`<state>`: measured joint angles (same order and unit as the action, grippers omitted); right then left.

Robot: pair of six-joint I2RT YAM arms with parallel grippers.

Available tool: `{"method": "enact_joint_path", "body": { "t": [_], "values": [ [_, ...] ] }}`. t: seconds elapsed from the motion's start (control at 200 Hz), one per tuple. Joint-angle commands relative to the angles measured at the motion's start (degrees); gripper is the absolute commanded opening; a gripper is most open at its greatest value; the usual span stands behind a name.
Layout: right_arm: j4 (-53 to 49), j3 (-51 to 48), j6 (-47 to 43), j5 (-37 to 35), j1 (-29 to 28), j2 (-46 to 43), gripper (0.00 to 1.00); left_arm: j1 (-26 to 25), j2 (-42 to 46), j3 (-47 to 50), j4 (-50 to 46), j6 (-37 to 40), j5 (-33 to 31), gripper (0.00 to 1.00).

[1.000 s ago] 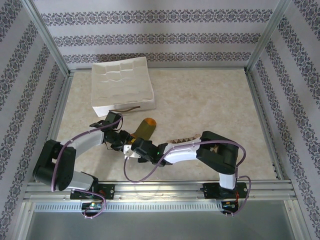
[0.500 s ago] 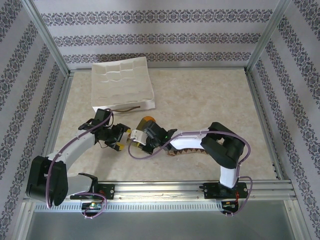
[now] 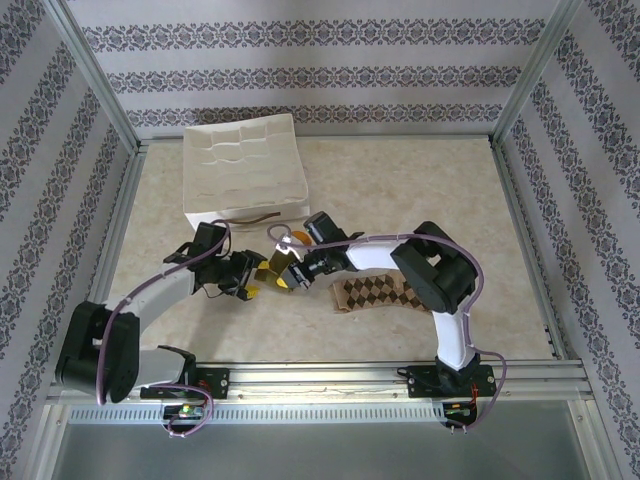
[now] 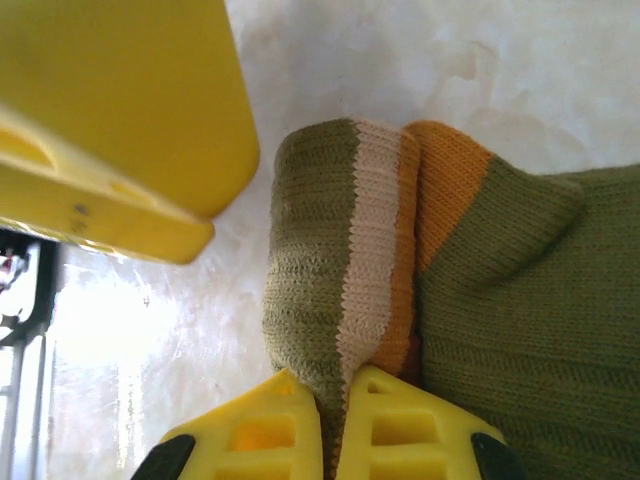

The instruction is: Roll the socks

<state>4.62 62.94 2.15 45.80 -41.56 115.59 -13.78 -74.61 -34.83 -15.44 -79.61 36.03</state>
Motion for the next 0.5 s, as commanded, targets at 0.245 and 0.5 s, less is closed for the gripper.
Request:
{"method": "enact_joint_path", "body": {
  "t": [0.245, 0.5],
  "values": [
    [-8.95, -0.27, 9.71, 6.72, 5.13, 9.02, 0.00, -2.33, -7.73, -1.56, 6.63, 2.39, -0.68, 0.55],
    [-9.66, 1.43, 13.15, 9.55, 6.16, 11.83, 0.00, -4.66, -14.14, -4.46, 6.89, 8.30, -4.51, 0.54]
  ]
}}
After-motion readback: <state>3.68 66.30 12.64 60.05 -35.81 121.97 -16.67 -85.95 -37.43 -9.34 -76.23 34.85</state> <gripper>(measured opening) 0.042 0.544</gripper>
